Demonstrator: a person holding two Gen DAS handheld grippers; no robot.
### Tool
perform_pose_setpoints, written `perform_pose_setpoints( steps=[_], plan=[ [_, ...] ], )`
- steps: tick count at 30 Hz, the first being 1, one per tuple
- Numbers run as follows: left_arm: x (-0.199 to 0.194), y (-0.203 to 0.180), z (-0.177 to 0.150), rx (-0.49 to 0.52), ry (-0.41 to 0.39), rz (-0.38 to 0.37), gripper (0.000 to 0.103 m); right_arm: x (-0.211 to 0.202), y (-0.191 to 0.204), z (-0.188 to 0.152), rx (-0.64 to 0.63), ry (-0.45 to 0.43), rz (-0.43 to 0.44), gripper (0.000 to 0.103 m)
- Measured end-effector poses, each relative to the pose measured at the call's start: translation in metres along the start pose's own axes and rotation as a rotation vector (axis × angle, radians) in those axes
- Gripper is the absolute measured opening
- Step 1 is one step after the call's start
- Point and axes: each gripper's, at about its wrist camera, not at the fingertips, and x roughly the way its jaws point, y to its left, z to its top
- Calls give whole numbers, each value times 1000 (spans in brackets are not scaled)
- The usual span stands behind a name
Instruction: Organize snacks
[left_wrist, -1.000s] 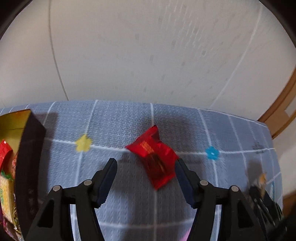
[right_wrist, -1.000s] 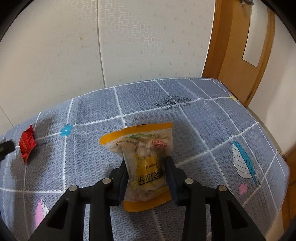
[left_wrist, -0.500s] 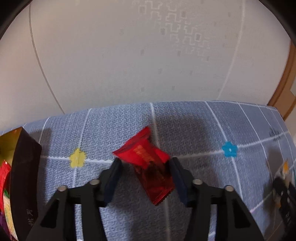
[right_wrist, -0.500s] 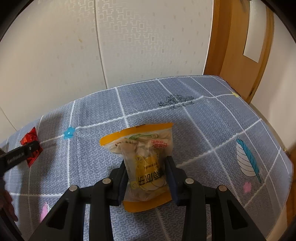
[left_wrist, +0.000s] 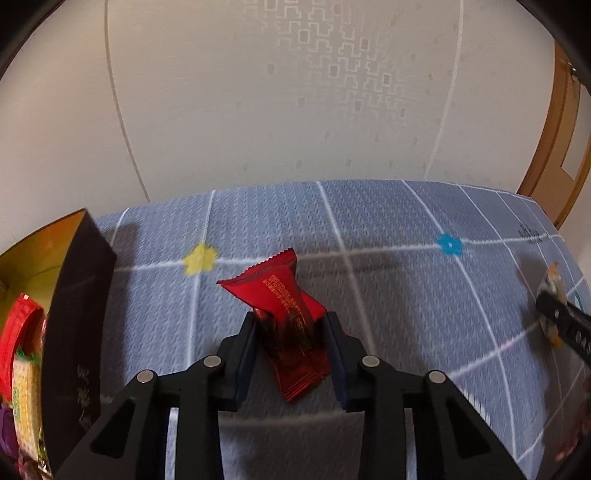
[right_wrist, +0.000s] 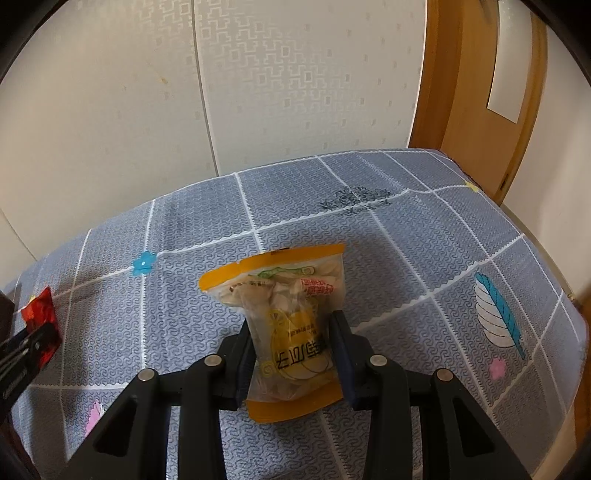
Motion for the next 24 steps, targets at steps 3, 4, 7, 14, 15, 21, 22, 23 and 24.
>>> perform_pose_setpoints(
  steps=[3,4,7,14,15,21,22,23,24],
  plan=[
    [-12,-1,-6,6,-23,-14,30,-1,0,0,9,-2,1,38],
    [-16,2,-11,4,-30,-21,29,-1,-1,0,16,-2,4,38],
    [-37,7,-26,9,-67,-42,28,-4,-1,0,32,-2,7,37],
    [-76,11,-50,78,-170,-81,22,-10,2,-4,34,-3,9,36],
    [-81,11,-53,86,-184,-86,22,-11,2,-4,39,-2,10,36],
    [-82,17,-50,111,-207,-125,10,-17,3,-10,51,-1,3,36],
    [-80,16,-47,111,-205,-129,10,-18,4,-11,52,-2,4,36],
    [-81,17,-47,110,-204,-135,10,-20,5,-13,56,-3,8,36],
    [-81,18,-46,106,-199,-133,10,-21,6,-14,59,-2,12,36]
  ],
)
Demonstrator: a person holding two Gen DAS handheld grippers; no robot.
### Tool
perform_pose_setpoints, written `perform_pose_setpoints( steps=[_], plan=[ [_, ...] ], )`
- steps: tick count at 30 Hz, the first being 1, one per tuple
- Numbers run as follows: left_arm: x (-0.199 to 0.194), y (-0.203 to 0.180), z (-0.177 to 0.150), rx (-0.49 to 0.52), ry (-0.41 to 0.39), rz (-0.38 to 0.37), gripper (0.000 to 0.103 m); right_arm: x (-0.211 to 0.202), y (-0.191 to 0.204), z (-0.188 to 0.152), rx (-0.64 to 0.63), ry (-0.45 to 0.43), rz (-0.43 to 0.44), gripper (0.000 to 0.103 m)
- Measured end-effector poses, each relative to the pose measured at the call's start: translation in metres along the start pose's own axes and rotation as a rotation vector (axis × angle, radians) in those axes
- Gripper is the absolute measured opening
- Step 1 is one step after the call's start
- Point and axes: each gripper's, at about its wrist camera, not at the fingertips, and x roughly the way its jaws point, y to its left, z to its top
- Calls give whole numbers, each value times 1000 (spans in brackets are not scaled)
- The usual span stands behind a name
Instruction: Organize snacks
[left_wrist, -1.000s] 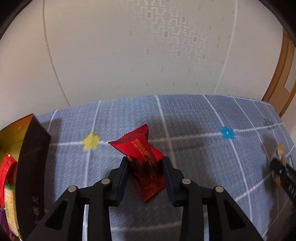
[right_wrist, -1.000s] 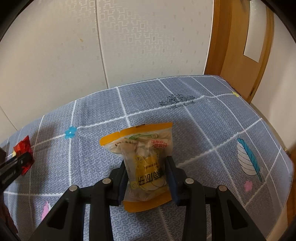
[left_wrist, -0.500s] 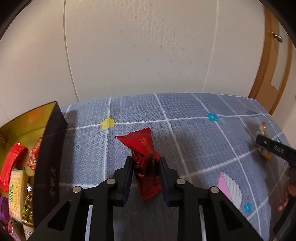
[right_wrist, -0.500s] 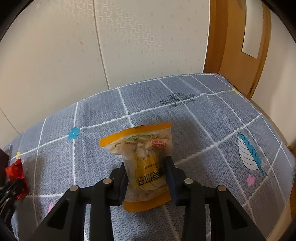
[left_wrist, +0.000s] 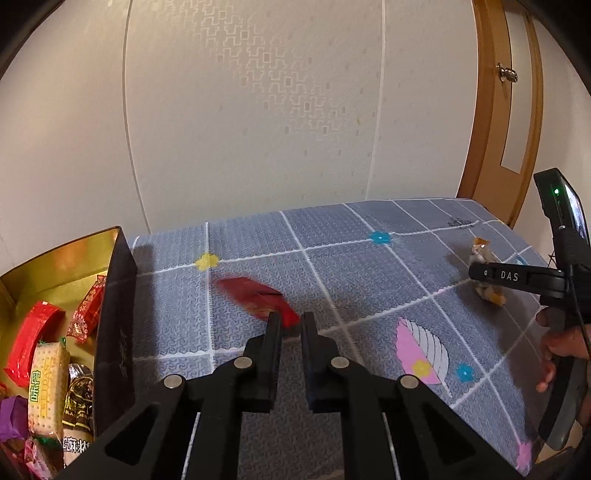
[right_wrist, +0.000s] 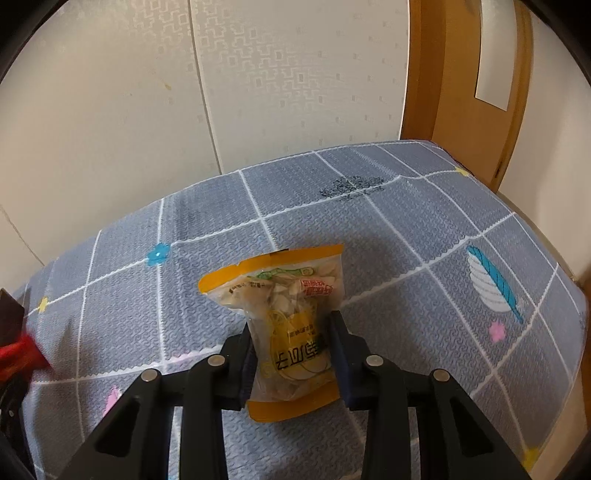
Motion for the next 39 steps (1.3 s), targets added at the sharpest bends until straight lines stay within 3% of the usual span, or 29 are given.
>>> perform_pose_setpoints(
  steps=[3,4,5,6,9,11,14,17,22,25,28,29,36,37,38,39],
  plan=[
    [8,0,-1,-23,24,22,11,-4,5,-2,4,3,25,35],
    [9,3,-2,-40,27,38,16,-5,6,-4,4,4,26,35],
    [11,8,-2,-68,33,49,32,-5,8,-4,3,5,25,35],
    [13,12,-1,-90,45,43,39,-6,9,-5,3,4,25,35],
    [20,21,0,-133,78,32,43,-6,12,-6,-3,8,28,35],
    [29,23,3,-156,132,20,55,-6,12,-5,-2,11,33,36],
    [39,26,9,-204,204,91,56,-4,12,-4,2,16,39,36],
    [54,32,13,-261,263,111,56,-3,11,-4,7,21,48,36],
    [70,23,25,-171,257,115,56,-3,9,-3,23,28,72,36],
    [66,23,27,-187,224,115,57,-2,6,-3,36,31,86,36],
    [62,31,32,-270,182,103,77,-2,5,-2,48,35,96,36],
    [63,34,34,-300,178,107,78,-1,5,-1,52,37,99,36],
    [94,44,54,-319,243,175,78,1,6,-1,54,41,107,37],
    [98,43,55,-298,251,186,71,1,6,-1,55,41,108,37],
    [103,40,56,-261,258,201,52,1,6,-1,57,41,109,37],
    [105,38,55,-228,264,215,51,1,5,-1,58,41,110,37]
  ],
)
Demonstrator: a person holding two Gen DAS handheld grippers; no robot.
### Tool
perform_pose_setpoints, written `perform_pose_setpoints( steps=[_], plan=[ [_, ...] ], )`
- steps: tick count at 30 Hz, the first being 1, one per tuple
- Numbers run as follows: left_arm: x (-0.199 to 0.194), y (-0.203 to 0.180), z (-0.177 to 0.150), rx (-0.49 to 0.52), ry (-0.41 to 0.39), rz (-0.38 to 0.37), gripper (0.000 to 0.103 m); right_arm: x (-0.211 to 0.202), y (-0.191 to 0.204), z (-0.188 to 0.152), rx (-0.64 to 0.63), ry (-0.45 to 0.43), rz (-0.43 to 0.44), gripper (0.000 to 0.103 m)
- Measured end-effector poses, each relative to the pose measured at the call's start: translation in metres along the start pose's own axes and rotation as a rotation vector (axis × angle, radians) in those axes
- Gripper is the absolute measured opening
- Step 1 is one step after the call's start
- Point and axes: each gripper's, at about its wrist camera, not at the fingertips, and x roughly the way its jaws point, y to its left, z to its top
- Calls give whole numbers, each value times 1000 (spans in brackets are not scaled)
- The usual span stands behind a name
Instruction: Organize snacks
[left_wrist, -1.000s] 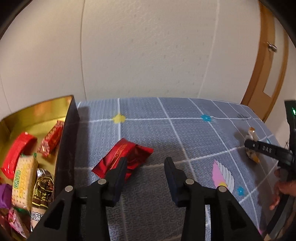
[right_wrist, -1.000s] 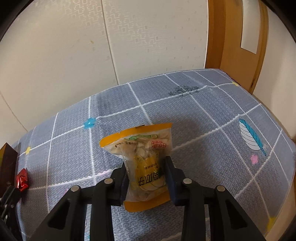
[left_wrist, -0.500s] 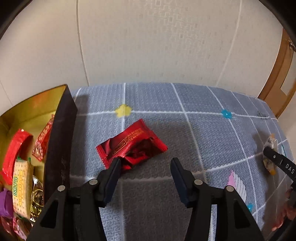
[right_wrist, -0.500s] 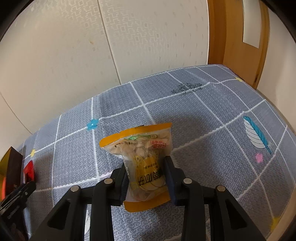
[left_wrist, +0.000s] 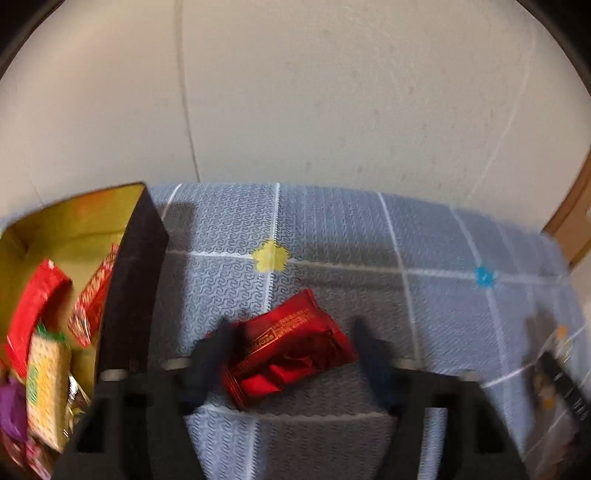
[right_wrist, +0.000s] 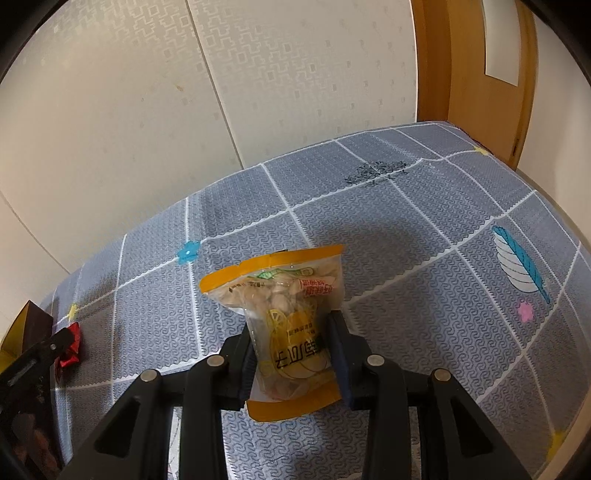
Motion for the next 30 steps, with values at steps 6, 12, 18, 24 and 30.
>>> perform_pose_setpoints(
  steps=[6,12,18,24,30],
  plan=[
    [-16,-13,-13,126,-107,-17,23,1,3,0,-22,-7,-15,36],
    [-33,-11,-34,130,-91,-104,8,-4,1,-1,-2,-23,-6,35],
    [-33,0,-29,78,-117,-36,72,-6,2,-3,-17,-21,-12,35],
    [-13,-3,-6,105,-11,-66,82,-5,-1,-1,-5,-10,1,35],
    [-23,-15,-32,122,75,-341,81,-3,-2,1,6,-4,23,35]
  ],
)
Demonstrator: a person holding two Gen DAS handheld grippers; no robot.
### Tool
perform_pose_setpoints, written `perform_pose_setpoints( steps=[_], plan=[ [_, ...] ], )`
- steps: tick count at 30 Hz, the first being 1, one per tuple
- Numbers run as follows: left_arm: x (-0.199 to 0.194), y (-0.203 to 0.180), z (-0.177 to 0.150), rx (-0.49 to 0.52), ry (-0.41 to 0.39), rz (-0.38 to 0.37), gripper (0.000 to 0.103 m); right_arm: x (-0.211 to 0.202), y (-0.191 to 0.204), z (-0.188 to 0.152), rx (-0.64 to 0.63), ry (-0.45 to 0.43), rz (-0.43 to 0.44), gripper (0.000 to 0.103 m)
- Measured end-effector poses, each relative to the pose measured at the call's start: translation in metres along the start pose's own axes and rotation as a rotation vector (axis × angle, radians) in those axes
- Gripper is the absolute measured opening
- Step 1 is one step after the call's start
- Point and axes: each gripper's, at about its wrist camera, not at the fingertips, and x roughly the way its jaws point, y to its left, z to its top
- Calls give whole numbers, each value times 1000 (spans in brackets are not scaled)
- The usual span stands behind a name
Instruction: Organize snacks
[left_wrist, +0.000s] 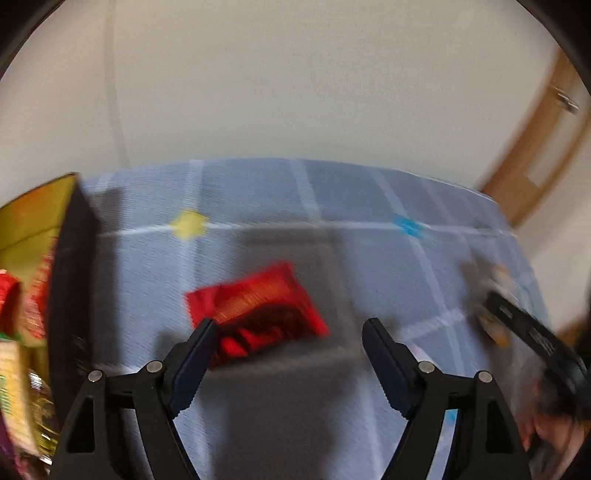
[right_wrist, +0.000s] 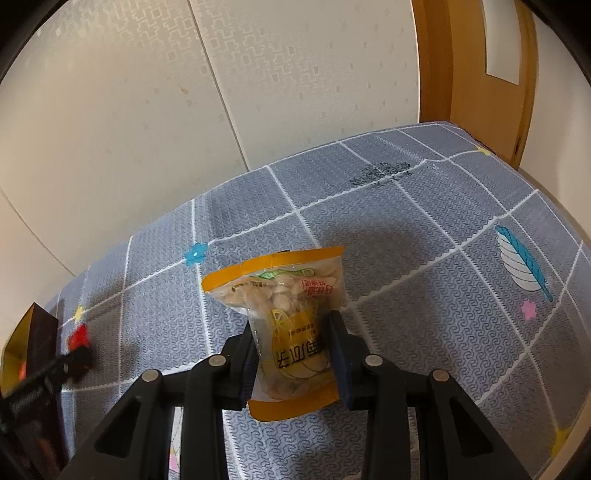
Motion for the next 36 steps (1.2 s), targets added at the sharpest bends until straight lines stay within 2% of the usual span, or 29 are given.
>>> perform_pose_setpoints(
  steps=[2,3,8,10,12,14,18,20,24,29,30,33,36],
  plan=[
    [-6,-10,-9,57,-7,-25,81,0,0,0,2,1,3,35],
    [-9,-15,-12,88,-17,3,81,0,0,0,2,0,5,35],
    [-16,-26,-2,274,-148,310,81,-1,0,0,2,3,12,35],
    [-9,-23,5,327,-123,338,81,-1,0,0,-1,5,12,35],
    [2,-14,15,373,-31,305,81,0,1,0,-8,8,11,35],
    [12,-8,20,377,26,254,82,0,1,0,-10,11,13,36],
    [6,-2,17,325,55,132,75,1,-2,0,6,15,22,36],
    [5,-7,7,349,80,91,73,1,-2,1,13,17,27,37],
    [0,-24,-9,426,93,78,71,2,-1,0,10,18,27,37],
    [-16,-21,6,403,-56,216,71,1,0,-1,2,18,33,37],
    [-14,-20,10,403,-53,225,71,2,-1,-1,3,18,34,37],
    [3,-25,14,435,33,225,71,2,0,0,6,20,32,37],
    [19,-21,12,452,58,198,67,3,0,0,7,22,34,37]
  ],
)
